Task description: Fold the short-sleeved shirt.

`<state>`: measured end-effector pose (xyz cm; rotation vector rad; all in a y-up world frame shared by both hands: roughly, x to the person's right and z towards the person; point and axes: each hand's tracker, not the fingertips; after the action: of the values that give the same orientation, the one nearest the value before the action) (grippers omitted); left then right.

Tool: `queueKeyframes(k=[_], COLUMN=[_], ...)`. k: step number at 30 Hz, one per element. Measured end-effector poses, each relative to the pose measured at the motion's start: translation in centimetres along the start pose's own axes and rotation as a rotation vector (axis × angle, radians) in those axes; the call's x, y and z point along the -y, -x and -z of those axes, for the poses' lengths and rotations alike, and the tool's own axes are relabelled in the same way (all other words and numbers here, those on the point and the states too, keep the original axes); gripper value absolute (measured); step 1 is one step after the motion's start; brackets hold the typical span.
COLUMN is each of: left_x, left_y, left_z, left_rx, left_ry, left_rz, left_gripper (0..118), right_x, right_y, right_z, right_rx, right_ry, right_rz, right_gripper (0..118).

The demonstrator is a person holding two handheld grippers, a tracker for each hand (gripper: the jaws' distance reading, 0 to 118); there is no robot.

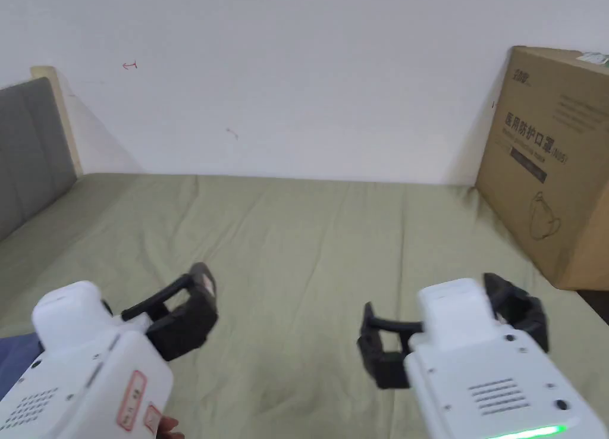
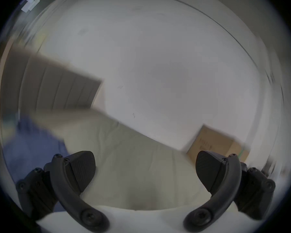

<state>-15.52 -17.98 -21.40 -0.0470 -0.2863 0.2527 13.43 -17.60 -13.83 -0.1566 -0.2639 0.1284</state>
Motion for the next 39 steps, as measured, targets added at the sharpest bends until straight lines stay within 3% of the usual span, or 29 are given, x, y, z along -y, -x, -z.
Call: queueKeyframes(k=[2,3,5,11,19,21,22,23,24,25,26,27,28,30,32,39], left_x=[-0.2,0.1,1.1,1.3,0.6,0.5,0.4,0.3,0.2,0.1,0.1,0.0,0.0,0.0,0.1,-0.2], left_y=[-2.4,-3.3,-4.1,-3.5,-4.0,-4.0,-4.0,-4.0,-4.0,-4.0,-3.7,-3.4,-3.2,-3.2,-3.2,-3.0], left_z=[-0.5,-0.8,-1.1,-0.5,-1.1,-1.6,-1.7,-1.7,-1.6,-1.4,-1.3,-1.2,-1.1,-1.1,-1.2,-0.7], left_rx=[-0.004,-0.010,-0.013,0.025,-0.009,-0.020,-0.020,-0.023,-0.041,-0.053,-0.051,-0.028,-0.004,0.012,0.022,0.039], left_ry=[-0.013,-0.023,-0.049,0.039,-0.006,-0.050,-0.051,-0.053,-0.048,-0.039,-0.029,-0.009,-0.004,0.004,-0.005,0.039], left_rz=[0.278,0.384,0.485,0.303,0.378,0.359,0.355,0.351,0.346,0.344,0.342,0.326,0.317,0.322,0.339,0.295], left_gripper=[118,118,118,118,118,104,83,42,16,6,5,3,1,0,0,0], right_x=[1.1,1.9,2.7,2.9,2.3,2.1,2.0,1.7,1.6,1.7,1.6,1.6,1.9,1.7,1.8,2.1], right_y=[-2.2,-2.8,-3.5,-2.2,-1.7,-1.4,-1.5,-1.6,-1.7,-1.6,-1.3,-1.0,-0.7,-1.3,-1.4,0.2], right_z=[-0.2,-0.4,-0.5,-1.4,-1.7,-1.9,-2.1,-2.1,-2.1,-2.2,-2.4,-2.3,-2.1,-1.9,-1.6,-1.4], right_rx=[0.012,-0.010,0.014,0.058,0.021,0.050,0.049,0.029,0.007,0.000,0.019,0.107,0.158,0.078,0.067,0.041], right_ry=[-0.009,-0.013,0.059,-0.065,-0.063,-0.048,-0.051,-0.023,-0.009,-0.028,-0.038,-0.066,-0.085,-0.058,-0.046,-0.041], right_rz=[0.233,0.309,0.376,0.184,0.152,0.160,0.172,0.189,0.203,0.201,0.180,0.133,0.112,0.136,0.148,0.066], right_gripper=[118,118,118,118,118,118,118,116,109,89,24,2,2,2,1,0])
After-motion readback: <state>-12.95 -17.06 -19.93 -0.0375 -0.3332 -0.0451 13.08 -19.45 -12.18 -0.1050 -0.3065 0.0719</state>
